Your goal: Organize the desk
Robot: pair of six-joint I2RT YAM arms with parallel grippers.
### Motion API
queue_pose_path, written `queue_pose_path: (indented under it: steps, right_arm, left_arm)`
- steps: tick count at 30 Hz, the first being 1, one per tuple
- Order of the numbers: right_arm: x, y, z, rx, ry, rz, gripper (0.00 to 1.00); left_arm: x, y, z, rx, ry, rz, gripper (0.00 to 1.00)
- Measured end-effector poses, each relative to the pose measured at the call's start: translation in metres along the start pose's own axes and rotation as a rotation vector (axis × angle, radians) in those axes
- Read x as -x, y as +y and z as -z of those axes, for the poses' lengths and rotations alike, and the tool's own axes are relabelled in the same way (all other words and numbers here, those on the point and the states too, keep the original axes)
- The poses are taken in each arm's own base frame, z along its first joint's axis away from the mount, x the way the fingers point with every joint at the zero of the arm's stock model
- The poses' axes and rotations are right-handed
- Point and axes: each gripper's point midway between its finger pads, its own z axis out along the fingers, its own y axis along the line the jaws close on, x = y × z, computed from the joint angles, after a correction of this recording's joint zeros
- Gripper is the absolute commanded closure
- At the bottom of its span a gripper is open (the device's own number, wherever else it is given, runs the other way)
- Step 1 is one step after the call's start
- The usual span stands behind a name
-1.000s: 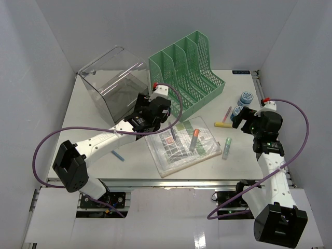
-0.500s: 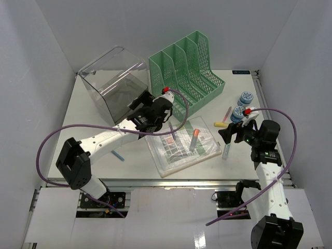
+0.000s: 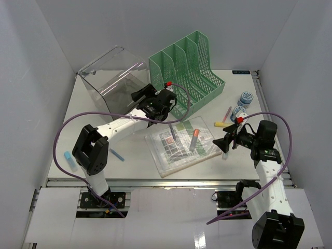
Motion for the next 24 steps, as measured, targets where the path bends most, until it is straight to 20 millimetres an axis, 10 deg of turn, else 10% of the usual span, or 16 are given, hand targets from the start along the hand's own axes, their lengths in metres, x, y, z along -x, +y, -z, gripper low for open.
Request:
queue_pose_path:
  steps: [6,24]
  right_arm:
    - [0.01,0.008,0.002,0.029,-0.037,0.059,0.1]
    - [0.008,0.01,0.0,0.053,-0.036,0.041,0.1]
  left_arm:
    - [-0.008,0.007,-0.01,0.033,0.026,0.011,0.43]
    - [-0.02,-0.012,-0.037,0.059,0.04,0.015,0.56]
